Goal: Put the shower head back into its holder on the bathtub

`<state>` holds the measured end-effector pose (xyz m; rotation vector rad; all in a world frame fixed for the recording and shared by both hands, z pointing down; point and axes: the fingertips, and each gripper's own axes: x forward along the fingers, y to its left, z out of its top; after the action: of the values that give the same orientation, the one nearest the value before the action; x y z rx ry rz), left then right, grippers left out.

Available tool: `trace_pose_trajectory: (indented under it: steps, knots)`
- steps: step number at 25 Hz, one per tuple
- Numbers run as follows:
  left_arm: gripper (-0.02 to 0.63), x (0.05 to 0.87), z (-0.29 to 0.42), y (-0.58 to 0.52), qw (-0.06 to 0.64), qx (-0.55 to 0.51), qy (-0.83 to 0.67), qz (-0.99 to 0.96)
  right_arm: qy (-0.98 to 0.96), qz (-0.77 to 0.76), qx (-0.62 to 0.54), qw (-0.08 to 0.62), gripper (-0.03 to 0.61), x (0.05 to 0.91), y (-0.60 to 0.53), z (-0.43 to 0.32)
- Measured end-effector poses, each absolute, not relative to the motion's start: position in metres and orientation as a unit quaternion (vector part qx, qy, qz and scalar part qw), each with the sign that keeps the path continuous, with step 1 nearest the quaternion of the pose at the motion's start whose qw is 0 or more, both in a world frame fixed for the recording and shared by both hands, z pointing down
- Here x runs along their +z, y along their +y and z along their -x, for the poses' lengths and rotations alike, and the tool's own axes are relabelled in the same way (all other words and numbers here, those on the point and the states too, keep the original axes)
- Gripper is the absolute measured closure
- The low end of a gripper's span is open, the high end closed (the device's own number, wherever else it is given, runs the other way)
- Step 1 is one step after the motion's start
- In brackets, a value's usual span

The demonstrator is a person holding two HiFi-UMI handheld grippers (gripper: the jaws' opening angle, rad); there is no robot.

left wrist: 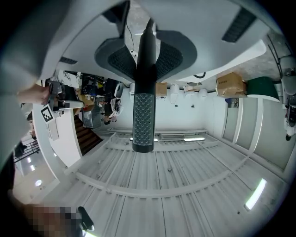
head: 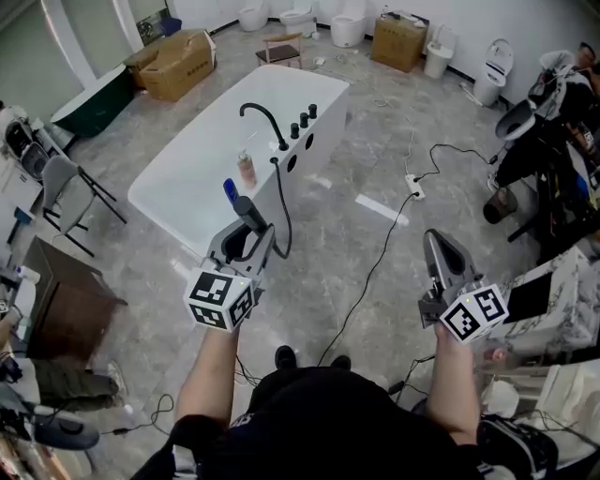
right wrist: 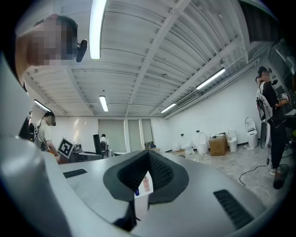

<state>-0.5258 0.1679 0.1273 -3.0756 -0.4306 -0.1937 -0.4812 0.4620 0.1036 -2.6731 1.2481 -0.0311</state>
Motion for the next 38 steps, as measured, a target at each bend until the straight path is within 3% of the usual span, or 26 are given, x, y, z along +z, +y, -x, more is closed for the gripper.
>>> trace_pose_trajectory:
  steps: [22, 28, 38]
  knots:
    - [0.474, 0.138, 0.498, 0.244, 0.021, -0.063, -0.136, 0.988, 0.417, 0.899, -0.031, 0.134, 0.566, 0.124, 0.543, 0.469]
    - [0.474, 0.156, 0.443, 0.224, 0.009, -0.072, -0.139, 0.988, 0.418, 0.896, -0.052, 0.143, 0.565, 0.139, 0.52, 0.412]
    - [0.474, 0.168, 0.283, 0.148, 0.0, -0.075, -0.166, 0.983, 0.416, 0.896, -0.081, 0.133, 0.565, 0.146, 0.43, 0.248]
